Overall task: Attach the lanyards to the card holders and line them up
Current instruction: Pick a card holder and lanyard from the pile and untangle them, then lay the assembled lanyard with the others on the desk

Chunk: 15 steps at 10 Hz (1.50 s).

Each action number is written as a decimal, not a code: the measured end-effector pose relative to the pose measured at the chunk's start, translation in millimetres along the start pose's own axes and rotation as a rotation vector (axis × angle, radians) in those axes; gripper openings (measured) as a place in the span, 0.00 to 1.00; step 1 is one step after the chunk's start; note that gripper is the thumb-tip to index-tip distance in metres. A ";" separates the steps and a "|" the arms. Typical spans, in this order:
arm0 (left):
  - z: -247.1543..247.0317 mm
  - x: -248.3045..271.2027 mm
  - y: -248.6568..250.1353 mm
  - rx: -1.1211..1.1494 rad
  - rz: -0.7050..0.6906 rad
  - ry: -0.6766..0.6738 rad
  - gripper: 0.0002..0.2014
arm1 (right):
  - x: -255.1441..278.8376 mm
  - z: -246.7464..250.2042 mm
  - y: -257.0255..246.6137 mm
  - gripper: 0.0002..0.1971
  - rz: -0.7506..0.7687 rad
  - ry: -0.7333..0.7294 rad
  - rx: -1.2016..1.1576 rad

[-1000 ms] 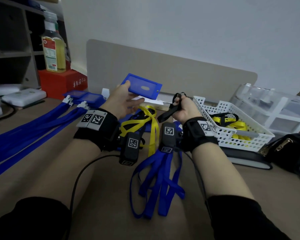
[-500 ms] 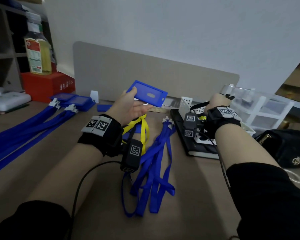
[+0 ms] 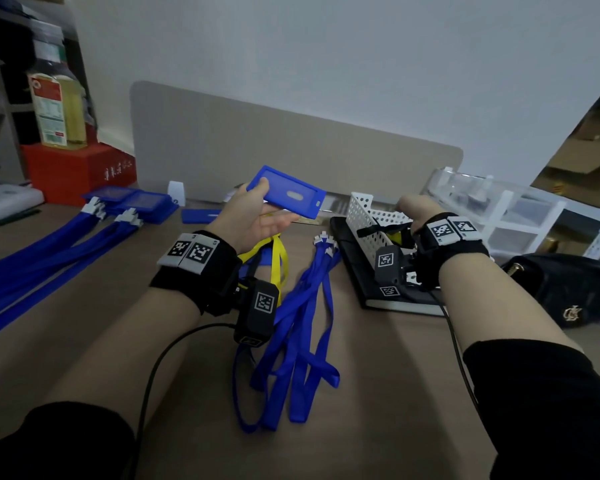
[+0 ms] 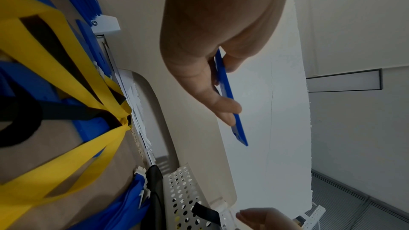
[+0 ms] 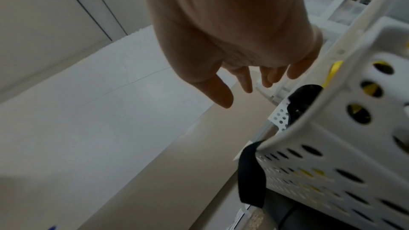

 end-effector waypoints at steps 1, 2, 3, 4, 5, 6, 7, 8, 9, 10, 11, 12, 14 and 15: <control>-2.0 0.7 -1.3 0.003 0.007 -0.007 0.07 | -9.3 -20.2 -4.4 0.21 0.101 -0.097 0.179; -5.3 1.6 -2.3 0.014 0.013 -0.015 0.06 | -9.5 -48.7 -2.8 0.31 0.169 -0.278 0.263; -8.7 2.4 -3.3 -0.002 0.016 -0.022 0.06 | -9.0 -53.2 0.8 0.37 0.160 -0.264 0.462; -9.8 0.9 -5.2 -0.012 0.019 -0.022 0.06 | -15.7 -45.8 -1.0 0.28 0.186 -0.135 0.545; -8.5 -0.8 -6.5 -0.014 0.026 -0.015 0.06 | -19.2 -37.5 2.2 0.18 0.157 -0.034 0.463; -4.9 -2.8 -6.0 -0.011 0.030 -0.008 0.06 | -22.3 -20.5 10.8 0.16 0.086 0.063 0.296; -0.4 -4.8 -5.8 -0.002 0.035 0.003 0.05 | -27.1 -0.8 25.3 0.18 -0.011 0.106 0.145; 1.8 -8.9 -7.9 0.006 0.038 0.002 0.07 | -27.2 25.2 39.2 0.29 -0.101 0.292 0.037; 2.7 -13.6 -7.8 -0.010 0.025 0.000 0.10 | -13.5 32.0 20.8 0.39 -0.050 0.392 0.153; 7.3 -19.2 -1.8 -0.031 -0.019 0.025 0.04 | -10.6 20.1 -14.4 0.32 0.118 0.418 0.157; 17.2 -28.8 5.8 -0.030 -0.070 0.076 0.07 | -16.9 -7.7 -45.0 0.22 0.246 0.367 0.201; 29.3 -42.4 7.7 -0.044 -0.083 0.135 0.10 | -30.0 -54.3 -69.9 0.11 0.378 0.186 0.250; 41.4 -68.8 3.6 -0.034 -0.032 0.142 0.08 | -48.4 -153.6 -75.7 0.09 0.459 -0.229 0.242; 48.7 -81.0 0.3 -0.044 -0.014 0.148 0.12 | -65.3 -169.8 -66.6 0.11 0.405 -0.226 0.415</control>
Point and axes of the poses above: each hand's wrist, its own x-axis away from the middle knuckle, its own z-axis out of the back of the hand, y = z × x, the point moved 10 cm from there along -x, towards the middle knuckle, and after that the axes turned 6 degrees about x, right-handed, at the moved point
